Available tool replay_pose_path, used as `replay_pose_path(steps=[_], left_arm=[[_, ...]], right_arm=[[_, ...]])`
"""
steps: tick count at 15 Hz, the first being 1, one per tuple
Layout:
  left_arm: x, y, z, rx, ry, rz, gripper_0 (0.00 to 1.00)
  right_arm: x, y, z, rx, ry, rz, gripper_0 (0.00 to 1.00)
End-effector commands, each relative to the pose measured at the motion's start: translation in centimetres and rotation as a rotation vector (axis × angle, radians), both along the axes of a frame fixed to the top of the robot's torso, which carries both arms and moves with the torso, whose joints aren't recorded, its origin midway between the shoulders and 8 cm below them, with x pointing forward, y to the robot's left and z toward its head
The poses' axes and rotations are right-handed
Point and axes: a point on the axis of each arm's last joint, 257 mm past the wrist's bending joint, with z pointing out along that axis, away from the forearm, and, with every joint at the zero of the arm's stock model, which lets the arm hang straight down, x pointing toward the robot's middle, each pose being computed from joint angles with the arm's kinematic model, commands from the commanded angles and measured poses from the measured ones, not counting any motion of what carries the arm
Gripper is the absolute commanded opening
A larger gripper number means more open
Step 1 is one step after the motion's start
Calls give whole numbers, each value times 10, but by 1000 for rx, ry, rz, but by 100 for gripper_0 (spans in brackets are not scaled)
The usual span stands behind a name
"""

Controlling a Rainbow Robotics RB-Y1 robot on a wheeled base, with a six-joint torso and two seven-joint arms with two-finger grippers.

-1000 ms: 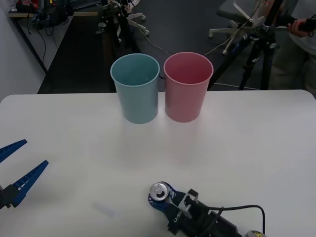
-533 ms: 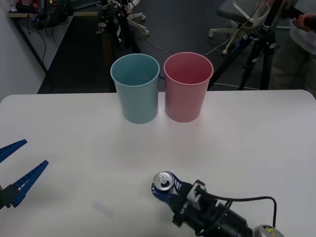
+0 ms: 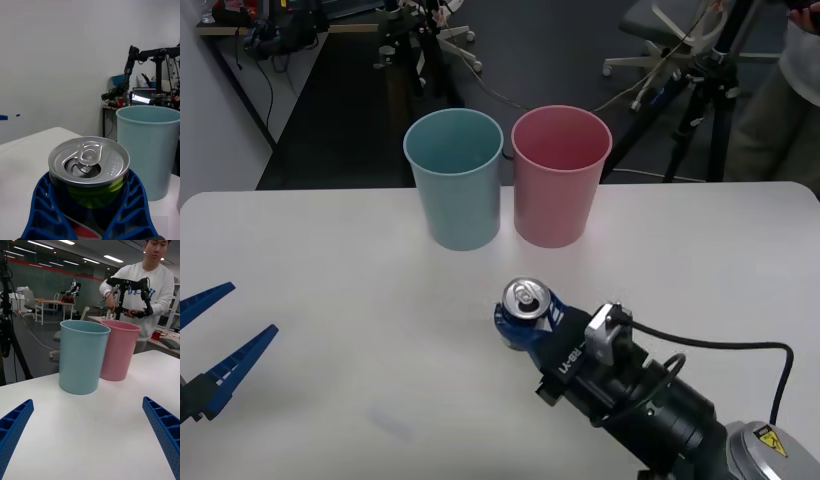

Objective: Grasp the object on the table and drop it into the matching bin: aluminum can to the light blue bin, PET bottle to the pink bin.

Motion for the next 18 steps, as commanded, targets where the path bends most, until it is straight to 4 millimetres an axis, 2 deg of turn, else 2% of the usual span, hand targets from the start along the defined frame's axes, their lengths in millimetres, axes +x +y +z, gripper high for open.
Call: replay_pose_path(steps=[1, 5, 8, 10, 12, 18], left_arm=[[0, 0, 0, 0, 0, 0, 100], [0, 0, 0, 0, 0, 0, 100], [0, 0, 0, 0, 0, 0, 100], [0, 0, 0, 0, 0, 0, 100], [0, 0, 0, 0, 0, 0, 100], [0, 0, 0, 0, 0, 0, 100]], right_arm=[[14, -4, 35, 20, -38, -26, 0], [51, -14, 80, 70, -74, -88, 0], [74, -7, 105, 104, -95, -84, 0], [91, 2, 111, 112, -105, -84, 0], [114, 20, 118, 116, -113, -77, 0], [191, 63, 128, 101, -85, -100, 0]])
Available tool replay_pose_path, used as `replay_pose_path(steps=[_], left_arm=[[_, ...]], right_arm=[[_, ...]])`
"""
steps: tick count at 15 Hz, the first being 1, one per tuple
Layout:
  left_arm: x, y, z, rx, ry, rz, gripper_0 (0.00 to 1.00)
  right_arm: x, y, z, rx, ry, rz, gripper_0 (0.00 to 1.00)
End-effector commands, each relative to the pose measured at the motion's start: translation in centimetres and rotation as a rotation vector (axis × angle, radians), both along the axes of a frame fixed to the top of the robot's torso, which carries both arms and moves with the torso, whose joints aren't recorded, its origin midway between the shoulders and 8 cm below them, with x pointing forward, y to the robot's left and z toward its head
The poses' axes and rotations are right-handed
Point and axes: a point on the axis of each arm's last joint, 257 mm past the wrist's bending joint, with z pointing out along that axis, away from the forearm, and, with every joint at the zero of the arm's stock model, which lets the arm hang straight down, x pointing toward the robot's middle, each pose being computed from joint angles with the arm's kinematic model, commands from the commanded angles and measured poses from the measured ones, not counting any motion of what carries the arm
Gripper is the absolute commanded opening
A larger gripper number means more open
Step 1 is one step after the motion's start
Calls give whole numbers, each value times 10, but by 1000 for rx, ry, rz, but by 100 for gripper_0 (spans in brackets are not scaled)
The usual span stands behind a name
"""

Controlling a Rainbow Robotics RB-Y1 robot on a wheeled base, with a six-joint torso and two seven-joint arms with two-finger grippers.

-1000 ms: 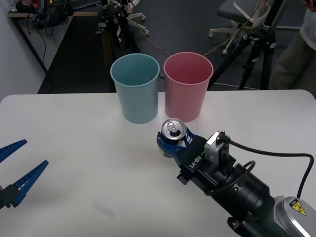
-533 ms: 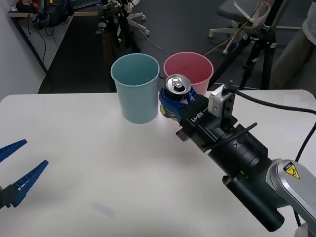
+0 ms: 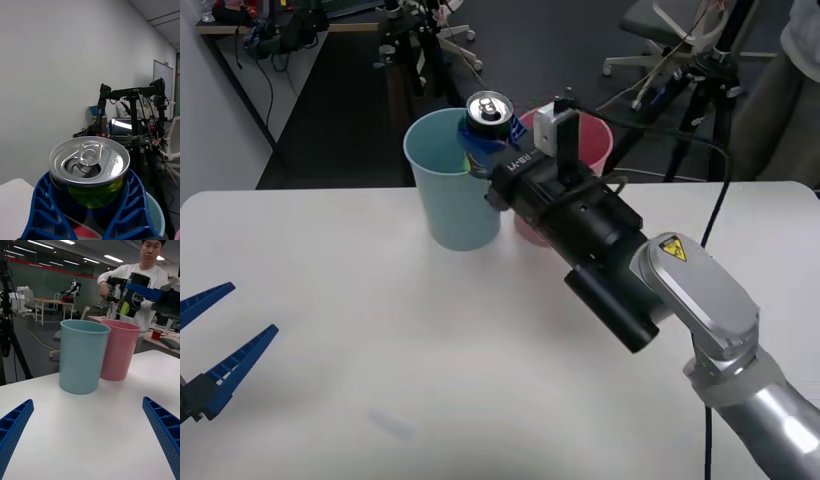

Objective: Grasp the object on the table and drop it into the matching bin: aluminum can to the light blue bin, PET bottle to the pink bin.

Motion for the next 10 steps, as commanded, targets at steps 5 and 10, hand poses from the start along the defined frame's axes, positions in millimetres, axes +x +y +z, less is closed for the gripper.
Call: replay_pose_path(steps=[5, 10], left_arm=[[0, 0, 0, 0, 0, 0, 100], [0, 0, 0, 0, 0, 0, 100]], right_arm=[[67, 29, 9, -28, 49, -46, 0], [101, 39, 2, -61, 94, -87, 0]])
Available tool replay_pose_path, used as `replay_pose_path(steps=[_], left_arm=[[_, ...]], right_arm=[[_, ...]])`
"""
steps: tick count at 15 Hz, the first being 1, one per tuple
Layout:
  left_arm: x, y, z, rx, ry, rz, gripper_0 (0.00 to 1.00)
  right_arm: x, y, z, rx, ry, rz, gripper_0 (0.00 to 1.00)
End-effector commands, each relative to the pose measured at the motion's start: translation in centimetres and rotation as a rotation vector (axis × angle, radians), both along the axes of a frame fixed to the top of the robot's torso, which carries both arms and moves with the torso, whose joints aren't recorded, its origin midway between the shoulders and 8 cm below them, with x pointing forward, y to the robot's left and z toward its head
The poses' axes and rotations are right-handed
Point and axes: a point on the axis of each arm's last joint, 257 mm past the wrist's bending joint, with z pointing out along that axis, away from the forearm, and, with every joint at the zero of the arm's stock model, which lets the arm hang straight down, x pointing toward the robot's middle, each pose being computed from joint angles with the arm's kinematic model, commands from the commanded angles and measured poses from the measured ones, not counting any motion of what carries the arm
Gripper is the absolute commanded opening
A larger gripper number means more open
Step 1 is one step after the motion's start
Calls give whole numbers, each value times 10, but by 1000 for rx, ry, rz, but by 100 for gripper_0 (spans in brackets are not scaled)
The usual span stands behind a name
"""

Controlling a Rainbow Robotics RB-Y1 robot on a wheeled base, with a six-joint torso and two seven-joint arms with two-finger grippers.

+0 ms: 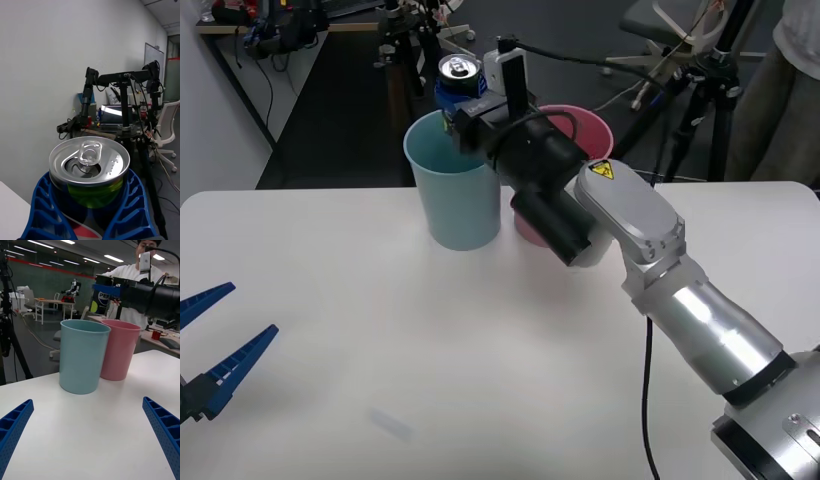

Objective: Grasp the object on the table and drop it into the matching bin: aluminum can to the light blue bin, PET bottle to the pink bin.

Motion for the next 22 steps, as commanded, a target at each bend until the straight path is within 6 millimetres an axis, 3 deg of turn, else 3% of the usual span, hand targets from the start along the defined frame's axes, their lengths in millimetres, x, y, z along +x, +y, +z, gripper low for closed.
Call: replay_pose_path(steps=[1, 4, 10, 11, 12, 13, 22], left_arm=[[0, 0, 0, 0, 0, 0, 100], [0, 0, 0, 0, 0, 0, 100], [0, 0, 0, 0, 0, 0, 100], [0, 0, 0, 0, 0, 0, 100], [0, 0, 0, 0, 0, 0, 100], [0, 0, 0, 0, 0, 0, 100], [0, 0, 0, 0, 0, 0, 100]], right_arm=[[17, 5, -4, -22, 23, -24, 0], [27, 9, -5, -32, 36, -39, 0], [27, 9, -4, -32, 35, -40, 0], [27, 9, -3, -29, 35, -40, 14], [28, 8, -4, -28, 38, -45, 80], [28, 7, -5, -28, 39, -47, 100], [28, 8, -4, -31, 35, -46, 100]])
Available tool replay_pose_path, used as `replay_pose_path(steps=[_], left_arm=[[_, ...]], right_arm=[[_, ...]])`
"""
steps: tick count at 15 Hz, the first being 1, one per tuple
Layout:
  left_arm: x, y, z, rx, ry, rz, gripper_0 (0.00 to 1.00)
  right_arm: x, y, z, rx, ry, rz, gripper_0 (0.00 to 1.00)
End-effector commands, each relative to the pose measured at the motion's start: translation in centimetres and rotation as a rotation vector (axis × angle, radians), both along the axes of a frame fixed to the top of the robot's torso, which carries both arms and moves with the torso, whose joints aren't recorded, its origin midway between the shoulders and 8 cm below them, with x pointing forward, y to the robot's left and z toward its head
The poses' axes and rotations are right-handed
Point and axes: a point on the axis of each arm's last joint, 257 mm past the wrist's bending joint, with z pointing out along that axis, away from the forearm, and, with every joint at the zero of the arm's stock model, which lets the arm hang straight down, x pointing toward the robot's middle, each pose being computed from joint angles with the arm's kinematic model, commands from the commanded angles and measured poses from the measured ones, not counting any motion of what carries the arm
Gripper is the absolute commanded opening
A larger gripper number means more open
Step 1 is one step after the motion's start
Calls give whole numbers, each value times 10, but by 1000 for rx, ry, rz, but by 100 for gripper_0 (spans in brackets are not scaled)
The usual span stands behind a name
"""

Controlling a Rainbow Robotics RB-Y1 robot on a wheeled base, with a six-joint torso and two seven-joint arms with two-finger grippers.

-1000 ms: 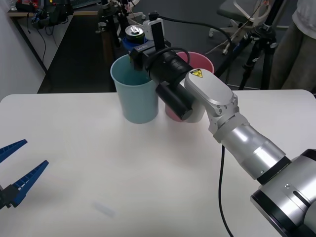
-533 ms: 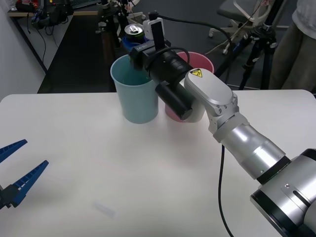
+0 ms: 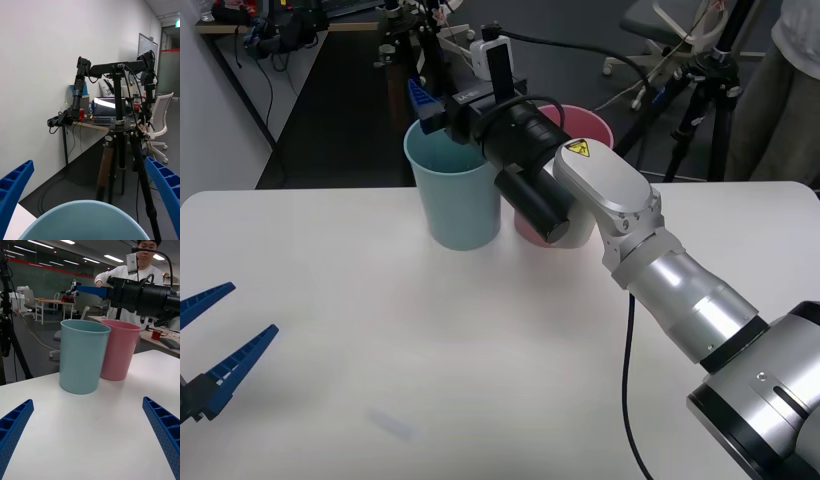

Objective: Grasp the object on the table and drop it into the matching bin: aluminum can to the light blue bin, PET bottle to the pink bin.

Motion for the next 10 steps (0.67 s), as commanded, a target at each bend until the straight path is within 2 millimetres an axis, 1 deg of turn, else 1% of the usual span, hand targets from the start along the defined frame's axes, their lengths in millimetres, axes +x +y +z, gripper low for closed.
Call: replay_pose_path(steps=[1, 3, 4, 6, 9, 10], left_arm=[[0, 0, 0, 0, 0, 0, 100], [0, 0, 0, 0, 0, 0, 100], [0, 0, 0, 0, 0, 0, 100], [0, 0, 0, 0, 0, 0, 100], [0, 0, 0, 0, 0, 0, 100], [0, 0, 0, 0, 0, 0, 100]], right_arm=[[0, 0, 0, 4, 2, 2, 100], [-2, 2, 0, 4, 2, 13, 100], [-5, 0, 0, 8, 0, 17, 100], [-16, -6, 4, 23, -21, 28, 100], [-50, -25, 6, 38, -72, 59, 100], [-66, -35, 2, 39, -84, 75, 100]])
